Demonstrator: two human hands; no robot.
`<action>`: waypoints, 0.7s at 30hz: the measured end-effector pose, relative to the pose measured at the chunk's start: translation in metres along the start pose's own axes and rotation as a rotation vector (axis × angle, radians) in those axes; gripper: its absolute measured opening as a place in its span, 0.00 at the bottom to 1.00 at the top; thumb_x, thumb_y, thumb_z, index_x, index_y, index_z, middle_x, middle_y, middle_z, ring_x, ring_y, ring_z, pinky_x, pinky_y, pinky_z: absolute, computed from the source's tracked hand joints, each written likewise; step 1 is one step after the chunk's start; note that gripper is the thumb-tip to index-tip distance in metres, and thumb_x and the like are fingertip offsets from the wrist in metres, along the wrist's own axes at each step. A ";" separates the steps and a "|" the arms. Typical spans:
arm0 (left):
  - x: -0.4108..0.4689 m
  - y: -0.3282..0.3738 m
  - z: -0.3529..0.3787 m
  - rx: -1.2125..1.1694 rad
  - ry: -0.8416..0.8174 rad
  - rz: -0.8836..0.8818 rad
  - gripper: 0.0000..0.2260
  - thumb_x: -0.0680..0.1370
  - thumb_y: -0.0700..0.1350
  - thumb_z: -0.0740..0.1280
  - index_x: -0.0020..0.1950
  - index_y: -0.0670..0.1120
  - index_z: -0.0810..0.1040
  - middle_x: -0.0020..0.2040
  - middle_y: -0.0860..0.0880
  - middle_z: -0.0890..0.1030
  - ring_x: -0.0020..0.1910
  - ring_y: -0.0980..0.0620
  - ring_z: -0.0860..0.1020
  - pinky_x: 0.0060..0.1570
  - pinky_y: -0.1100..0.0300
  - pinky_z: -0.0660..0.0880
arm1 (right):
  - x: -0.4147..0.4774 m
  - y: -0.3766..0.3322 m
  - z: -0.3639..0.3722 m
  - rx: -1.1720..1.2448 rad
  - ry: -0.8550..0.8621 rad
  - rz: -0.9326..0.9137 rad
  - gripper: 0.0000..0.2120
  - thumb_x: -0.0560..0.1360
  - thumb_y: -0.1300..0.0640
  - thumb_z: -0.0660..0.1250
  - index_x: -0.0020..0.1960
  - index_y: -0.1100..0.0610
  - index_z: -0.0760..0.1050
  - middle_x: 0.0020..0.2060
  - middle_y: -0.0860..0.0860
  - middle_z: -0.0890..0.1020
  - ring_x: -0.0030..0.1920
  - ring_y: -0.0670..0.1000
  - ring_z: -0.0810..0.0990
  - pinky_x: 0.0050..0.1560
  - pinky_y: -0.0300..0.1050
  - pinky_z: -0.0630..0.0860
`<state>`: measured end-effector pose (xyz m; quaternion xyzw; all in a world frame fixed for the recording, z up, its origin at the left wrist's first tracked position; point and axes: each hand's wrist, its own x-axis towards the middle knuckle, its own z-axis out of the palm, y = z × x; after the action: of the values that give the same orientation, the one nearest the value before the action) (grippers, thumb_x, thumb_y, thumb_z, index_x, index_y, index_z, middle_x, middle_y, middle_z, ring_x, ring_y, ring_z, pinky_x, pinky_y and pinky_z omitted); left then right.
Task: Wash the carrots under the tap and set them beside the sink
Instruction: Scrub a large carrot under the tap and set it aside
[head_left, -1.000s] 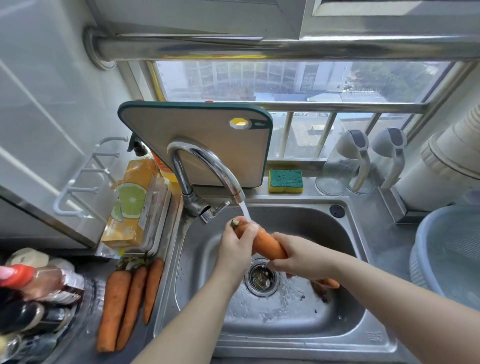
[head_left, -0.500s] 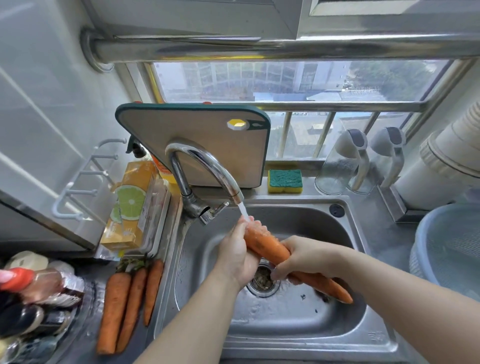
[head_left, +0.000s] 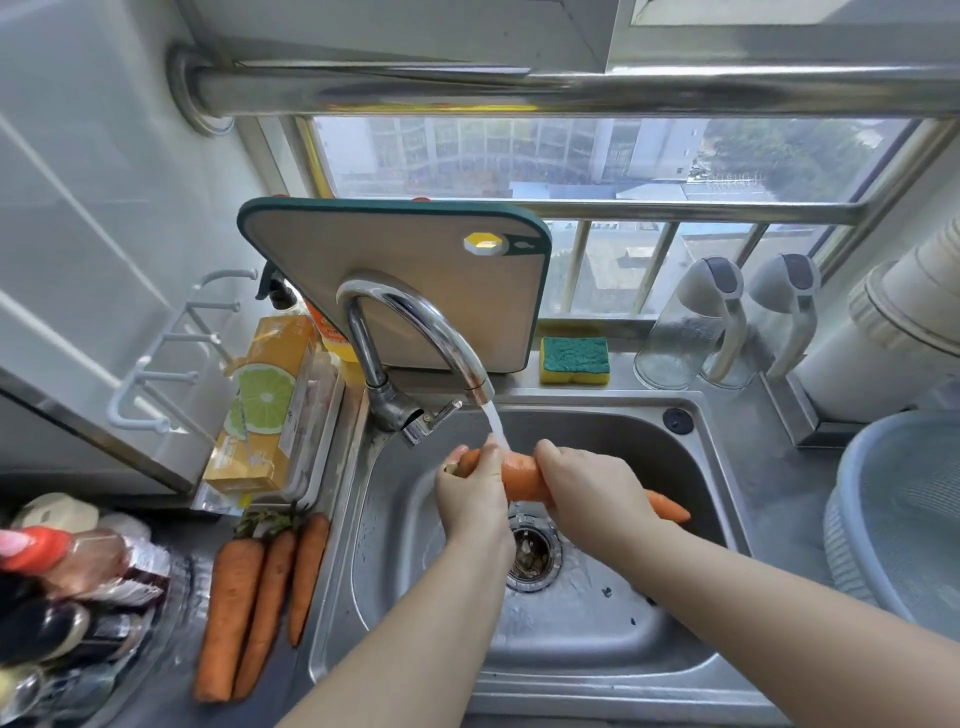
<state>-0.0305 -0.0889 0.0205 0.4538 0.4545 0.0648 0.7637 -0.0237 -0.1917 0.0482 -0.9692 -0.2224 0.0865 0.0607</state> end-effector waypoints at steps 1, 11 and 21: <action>0.000 0.002 -0.002 -0.019 -0.022 -0.011 0.06 0.75 0.39 0.69 0.48 0.43 0.74 0.48 0.41 0.78 0.46 0.45 0.77 0.54 0.49 0.75 | 0.000 0.001 0.000 0.028 -0.036 0.022 0.08 0.73 0.59 0.62 0.50 0.55 0.66 0.47 0.52 0.80 0.47 0.58 0.79 0.39 0.47 0.69; 0.007 0.024 -0.004 -0.342 -0.406 -0.276 0.10 0.79 0.49 0.62 0.46 0.43 0.75 0.32 0.49 0.82 0.42 0.53 0.77 0.45 0.55 0.75 | 0.018 0.010 -0.022 0.777 -0.629 0.206 0.09 0.68 0.60 0.73 0.40 0.56 0.72 0.27 0.51 0.76 0.23 0.46 0.74 0.27 0.36 0.72; 0.009 0.003 -0.010 0.376 -0.251 0.307 0.39 0.70 0.44 0.75 0.73 0.56 0.56 0.55 0.52 0.72 0.50 0.53 0.76 0.59 0.50 0.74 | 0.016 -0.004 -0.003 0.184 -0.138 0.118 0.06 0.70 0.59 0.65 0.45 0.55 0.70 0.41 0.52 0.79 0.42 0.56 0.80 0.37 0.45 0.70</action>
<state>-0.0319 -0.0762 0.0157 0.6558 0.2862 0.0374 0.6975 -0.0105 -0.1813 0.0497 -0.9627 -0.1599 0.1763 0.1289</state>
